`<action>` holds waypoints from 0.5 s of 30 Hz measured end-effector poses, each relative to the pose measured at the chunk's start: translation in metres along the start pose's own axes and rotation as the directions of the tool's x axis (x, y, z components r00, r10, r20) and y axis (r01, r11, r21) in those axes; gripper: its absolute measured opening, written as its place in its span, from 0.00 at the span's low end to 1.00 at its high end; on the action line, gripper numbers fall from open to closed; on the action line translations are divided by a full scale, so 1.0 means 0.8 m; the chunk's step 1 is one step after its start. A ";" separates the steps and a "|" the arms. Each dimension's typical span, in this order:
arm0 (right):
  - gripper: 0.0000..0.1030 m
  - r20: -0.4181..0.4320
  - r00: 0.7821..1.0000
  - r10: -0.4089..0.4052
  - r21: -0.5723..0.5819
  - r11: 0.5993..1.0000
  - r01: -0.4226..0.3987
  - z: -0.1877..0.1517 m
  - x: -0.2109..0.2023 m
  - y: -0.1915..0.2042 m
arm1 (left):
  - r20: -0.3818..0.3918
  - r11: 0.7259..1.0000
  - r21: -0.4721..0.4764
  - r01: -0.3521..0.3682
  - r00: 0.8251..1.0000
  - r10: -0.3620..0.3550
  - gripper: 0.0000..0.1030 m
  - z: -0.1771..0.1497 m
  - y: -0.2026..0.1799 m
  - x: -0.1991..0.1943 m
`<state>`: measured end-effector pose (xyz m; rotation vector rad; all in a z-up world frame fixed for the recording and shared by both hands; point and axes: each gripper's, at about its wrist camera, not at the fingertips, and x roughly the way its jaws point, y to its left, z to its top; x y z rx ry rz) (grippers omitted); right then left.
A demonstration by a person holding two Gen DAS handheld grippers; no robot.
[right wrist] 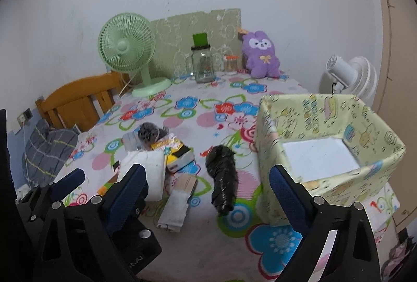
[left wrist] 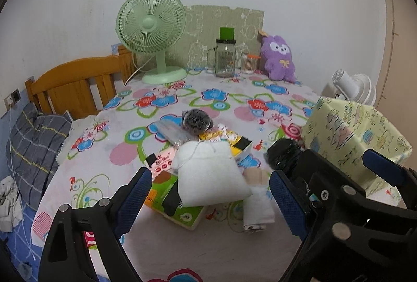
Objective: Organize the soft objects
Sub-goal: 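Reach the right gripper to the black wrapped bundle while the left gripper approaches the white towel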
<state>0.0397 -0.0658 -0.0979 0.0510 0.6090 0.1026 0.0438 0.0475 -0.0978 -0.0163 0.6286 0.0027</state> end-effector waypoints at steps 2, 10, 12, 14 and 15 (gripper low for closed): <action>0.92 -0.012 1.000 0.000 -0.002 1.000 0.000 -0.004 0.006 0.004 | -0.013 1.000 0.002 -0.003 1.000 0.003 0.90 -0.004 0.002 0.006; 0.83 -0.066 0.998 -0.008 0.003 1.000 0.008 -0.014 0.033 0.015 | -0.037 0.999 0.021 -0.024 0.999 0.024 0.90 -0.011 0.006 0.027; 0.82 -0.079 0.997 -0.012 0.010 1.000 0.013 -0.015 0.039 0.015 | -0.045 1.000 0.021 -0.023 0.999 0.024 0.90 -0.011 0.007 0.033; 0.80 -0.091 0.996 -0.015 0.022 1.000 0.017 -0.015 0.045 0.014 | -0.052 1.000 0.022 -0.022 0.998 0.023 0.90 -0.011 0.007 0.038; 0.77 -0.097 0.995 -0.016 0.028 0.999 0.019 -0.016 0.049 0.014 | -0.055 1.000 0.023 -0.021 0.998 0.023 0.90 -0.011 0.007 0.041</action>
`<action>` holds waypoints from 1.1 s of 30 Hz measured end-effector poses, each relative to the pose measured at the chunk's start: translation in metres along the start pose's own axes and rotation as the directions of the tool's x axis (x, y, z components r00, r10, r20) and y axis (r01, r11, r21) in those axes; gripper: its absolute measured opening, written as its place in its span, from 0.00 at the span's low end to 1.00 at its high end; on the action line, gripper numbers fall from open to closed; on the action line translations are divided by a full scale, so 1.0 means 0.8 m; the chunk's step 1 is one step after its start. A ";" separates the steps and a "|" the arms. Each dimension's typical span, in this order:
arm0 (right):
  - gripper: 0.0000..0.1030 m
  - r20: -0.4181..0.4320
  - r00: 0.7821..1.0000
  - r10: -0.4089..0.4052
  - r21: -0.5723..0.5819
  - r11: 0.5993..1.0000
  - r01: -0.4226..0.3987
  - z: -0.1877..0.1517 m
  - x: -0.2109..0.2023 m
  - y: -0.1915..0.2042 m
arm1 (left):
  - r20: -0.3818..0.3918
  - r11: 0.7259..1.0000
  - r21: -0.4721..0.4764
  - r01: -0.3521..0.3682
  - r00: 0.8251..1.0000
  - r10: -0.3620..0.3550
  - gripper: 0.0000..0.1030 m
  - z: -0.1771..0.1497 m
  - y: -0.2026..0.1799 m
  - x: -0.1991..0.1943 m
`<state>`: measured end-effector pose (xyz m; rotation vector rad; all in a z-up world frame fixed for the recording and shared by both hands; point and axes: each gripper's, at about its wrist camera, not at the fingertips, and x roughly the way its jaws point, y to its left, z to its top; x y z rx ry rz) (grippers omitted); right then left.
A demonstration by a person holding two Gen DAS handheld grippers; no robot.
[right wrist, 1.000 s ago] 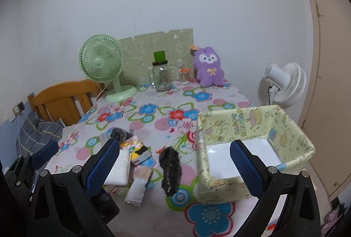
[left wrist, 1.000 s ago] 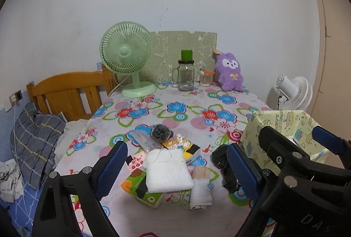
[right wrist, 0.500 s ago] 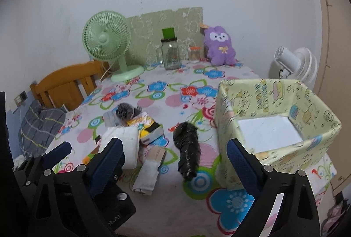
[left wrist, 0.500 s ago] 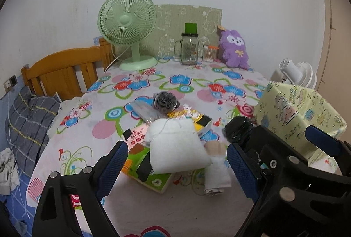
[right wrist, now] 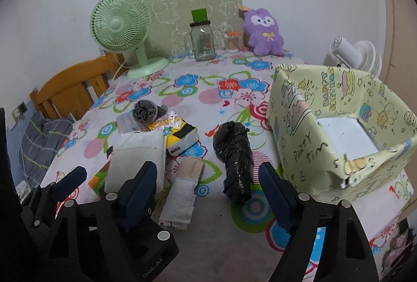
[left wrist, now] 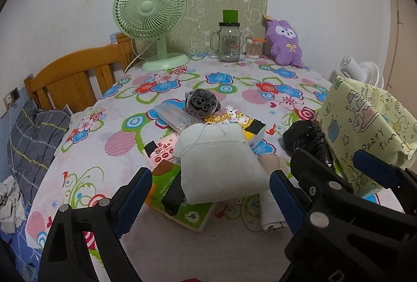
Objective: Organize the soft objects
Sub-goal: 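Reach the right gripper to the black wrapped bundle while the left gripper approaches the white towel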
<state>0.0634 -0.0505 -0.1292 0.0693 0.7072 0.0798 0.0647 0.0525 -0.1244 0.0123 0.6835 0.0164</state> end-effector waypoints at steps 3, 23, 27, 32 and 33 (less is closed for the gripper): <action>0.73 -0.011 1.000 -0.013 0.015 1.000 0.013 0.000 0.009 -0.001 | -0.008 1.000 0.006 0.005 1.000 -0.005 0.90 0.000 -0.002 0.007; 0.40 -0.084 0.990 -0.111 0.024 0.993 0.113 -0.002 0.059 -0.005 | -0.067 1.000 0.025 -0.012 0.998 0.014 0.78 -0.005 -0.004 0.045; 0.23 -0.083 0.990 -0.115 0.012 0.993 0.116 -0.002 0.060 -0.003 | -0.061 1.000 0.022 -0.016 0.998 0.017 0.67 -0.005 -0.003 0.043; 0.22 -0.083 0.993 -0.089 0.011 0.996 0.091 -0.001 0.060 -0.001 | -0.062 1.000 0.011 0.005 0.998 -0.004 0.60 -0.004 0.002 0.041; 0.22 -0.081 0.993 -0.083 0.010 0.996 0.084 0.000 0.060 -0.001 | -0.063 1.000 0.008 0.011 0.998 -0.011 0.58 -0.004 0.002 0.041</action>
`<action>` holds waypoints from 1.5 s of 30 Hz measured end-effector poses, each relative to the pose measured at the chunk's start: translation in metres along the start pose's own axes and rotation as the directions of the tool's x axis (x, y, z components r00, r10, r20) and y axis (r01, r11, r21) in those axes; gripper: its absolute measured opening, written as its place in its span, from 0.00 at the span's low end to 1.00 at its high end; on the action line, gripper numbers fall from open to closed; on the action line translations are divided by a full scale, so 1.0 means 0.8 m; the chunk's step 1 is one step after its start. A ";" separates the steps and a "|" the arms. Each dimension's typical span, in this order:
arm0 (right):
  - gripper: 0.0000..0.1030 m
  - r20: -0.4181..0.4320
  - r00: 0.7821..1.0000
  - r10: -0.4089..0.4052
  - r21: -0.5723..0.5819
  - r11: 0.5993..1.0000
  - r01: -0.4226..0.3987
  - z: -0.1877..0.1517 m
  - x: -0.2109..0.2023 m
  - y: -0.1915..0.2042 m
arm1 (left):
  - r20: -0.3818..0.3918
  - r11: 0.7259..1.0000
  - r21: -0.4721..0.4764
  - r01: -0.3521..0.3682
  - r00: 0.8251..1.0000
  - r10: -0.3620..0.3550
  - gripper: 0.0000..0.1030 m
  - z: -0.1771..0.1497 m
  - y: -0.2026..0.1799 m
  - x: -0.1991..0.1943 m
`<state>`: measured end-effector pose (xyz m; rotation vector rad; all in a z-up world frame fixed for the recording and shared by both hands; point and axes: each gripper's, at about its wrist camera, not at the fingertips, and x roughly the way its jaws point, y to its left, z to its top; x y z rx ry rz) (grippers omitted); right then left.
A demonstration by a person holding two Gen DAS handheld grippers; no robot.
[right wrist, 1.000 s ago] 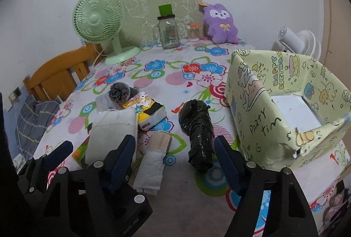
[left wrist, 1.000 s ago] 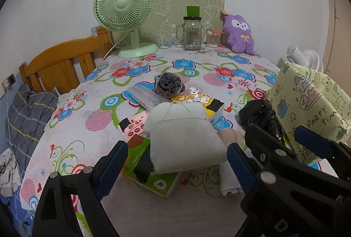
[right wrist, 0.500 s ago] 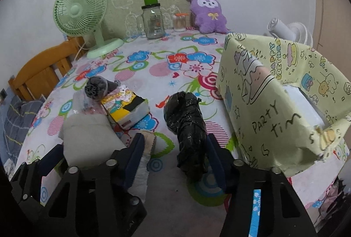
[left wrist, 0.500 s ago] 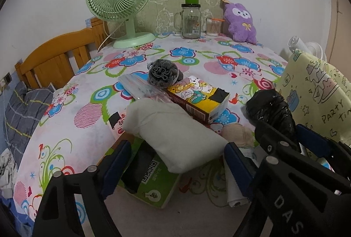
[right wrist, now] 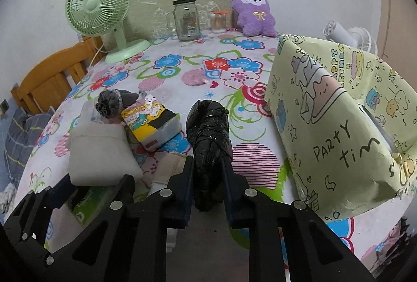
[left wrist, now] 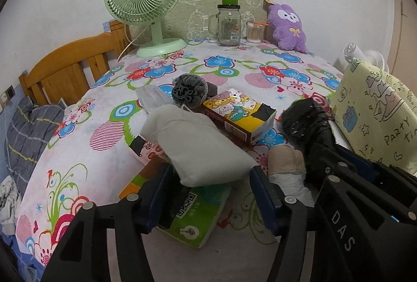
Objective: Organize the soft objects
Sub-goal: 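Reach the right gripper to the black wrapped bundle while the left gripper approaches the white towel, then close the right gripper on the black bundle while the left gripper grasps the white towel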
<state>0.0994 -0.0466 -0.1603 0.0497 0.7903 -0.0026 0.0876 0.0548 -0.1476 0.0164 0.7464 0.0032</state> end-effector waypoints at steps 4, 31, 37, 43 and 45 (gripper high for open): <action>0.17 0.006 1.000 -0.007 -0.013 1.000 0.007 0.000 -0.004 0.002 | 0.007 1.000 0.004 -0.018 1.000 0.018 0.38 0.001 0.000 -0.003; 0.17 0.035 0.999 0.033 -0.020 0.999 -0.032 0.014 -0.026 0.002 | 0.025 0.999 -0.042 0.033 0.999 -0.032 0.61 0.014 0.002 -0.012; 0.17 0.044 0.999 0.027 -0.024 0.999 -0.026 0.027 -0.018 0.004 | 0.021 0.998 -0.054 0.020 1.000 -0.019 0.61 0.026 0.004 0.003; 0.17 0.022 0.999 0.043 -0.023 0.999 -0.042 0.032 -0.004 0.008 | -0.017 0.996 -0.081 0.041 0.999 -0.043 0.38 0.028 0.011 0.017; 0.17 0.014 0.999 0.047 -0.025 0.999 -0.047 0.032 -0.001 0.009 | -0.026 0.995 -0.088 0.048 0.998 -0.050 0.27 0.026 0.012 0.018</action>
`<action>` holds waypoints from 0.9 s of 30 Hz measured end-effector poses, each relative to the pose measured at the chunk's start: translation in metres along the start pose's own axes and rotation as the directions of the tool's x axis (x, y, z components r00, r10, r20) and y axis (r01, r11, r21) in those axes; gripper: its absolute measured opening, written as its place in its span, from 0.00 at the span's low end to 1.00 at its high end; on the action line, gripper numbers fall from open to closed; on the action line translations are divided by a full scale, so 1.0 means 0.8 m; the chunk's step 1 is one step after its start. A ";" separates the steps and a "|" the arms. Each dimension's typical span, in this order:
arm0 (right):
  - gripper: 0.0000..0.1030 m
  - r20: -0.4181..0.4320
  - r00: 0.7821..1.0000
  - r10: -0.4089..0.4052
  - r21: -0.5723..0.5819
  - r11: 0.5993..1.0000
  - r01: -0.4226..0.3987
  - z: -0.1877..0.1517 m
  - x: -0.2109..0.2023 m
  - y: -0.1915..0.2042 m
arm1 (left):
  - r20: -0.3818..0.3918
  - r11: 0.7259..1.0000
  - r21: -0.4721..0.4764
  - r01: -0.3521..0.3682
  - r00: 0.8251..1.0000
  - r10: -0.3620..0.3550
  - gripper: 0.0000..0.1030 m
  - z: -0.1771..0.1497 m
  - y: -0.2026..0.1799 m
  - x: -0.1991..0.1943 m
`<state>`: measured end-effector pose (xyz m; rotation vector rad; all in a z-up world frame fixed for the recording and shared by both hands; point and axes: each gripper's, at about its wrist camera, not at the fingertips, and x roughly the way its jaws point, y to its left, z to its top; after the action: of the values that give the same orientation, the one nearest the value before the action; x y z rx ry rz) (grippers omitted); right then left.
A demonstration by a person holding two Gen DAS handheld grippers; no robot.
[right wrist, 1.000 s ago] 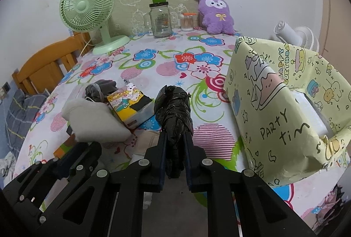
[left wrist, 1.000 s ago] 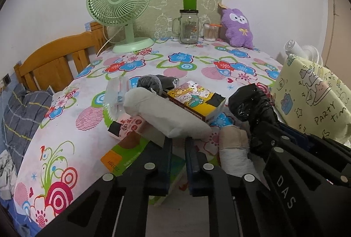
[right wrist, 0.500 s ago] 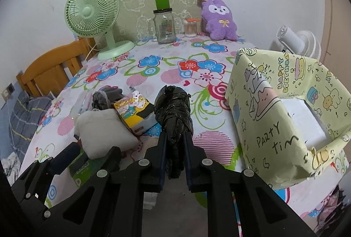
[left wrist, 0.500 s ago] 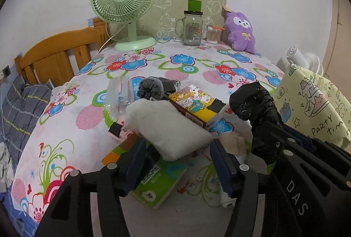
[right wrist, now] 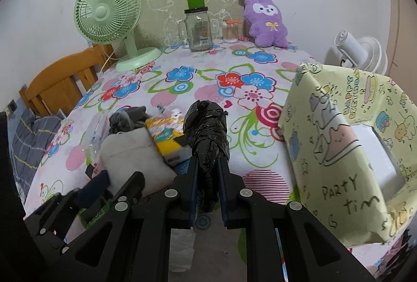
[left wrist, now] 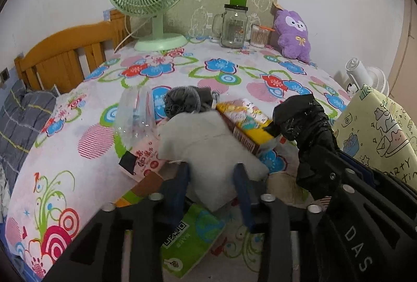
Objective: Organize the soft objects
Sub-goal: 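Close the right gripper on the black bundle while the left gripper grasps the white towel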
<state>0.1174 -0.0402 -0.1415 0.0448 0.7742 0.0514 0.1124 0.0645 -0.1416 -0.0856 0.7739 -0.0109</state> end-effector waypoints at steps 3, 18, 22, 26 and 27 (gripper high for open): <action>0.17 -0.014 1.000 0.009 0.005 1.000 -0.009 0.000 0.005 0.000 | 0.009 1.000 0.005 -0.001 1.000 0.001 0.10 -0.001 0.000 -0.002; 0.17 0.016 0.999 0.031 0.007 1.000 -0.031 0.013 -0.023 -0.001 | 0.050 1.000 0.012 -0.009 0.999 0.008 0.02 0.013 -0.007 -0.032; 0.17 0.030 0.999 0.038 0.007 0.999 -0.038 0.020 -0.037 -0.002 | 0.067 1.000 0.016 -0.012 0.998 0.011 0.02 0.020 -0.011 -0.045; 0.17 0.049 0.998 0.044 0.003 0.999 -0.044 0.029 -0.055 -0.003 | 0.087 1.000 0.019 -0.011 0.996 0.009 0.02 0.029 -0.015 -0.060; 0.17 0.051 0.998 0.046 0.002 0.999 -0.046 0.030 -0.057 -0.003 | 0.091 1.000 0.019 -0.012 0.996 0.010 0.02 0.030 -0.016 -0.063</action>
<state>0.1014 -0.0458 -0.0925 0.0669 0.7220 0.0920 0.0934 0.0554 -0.0882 -0.0626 0.6832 -0.0045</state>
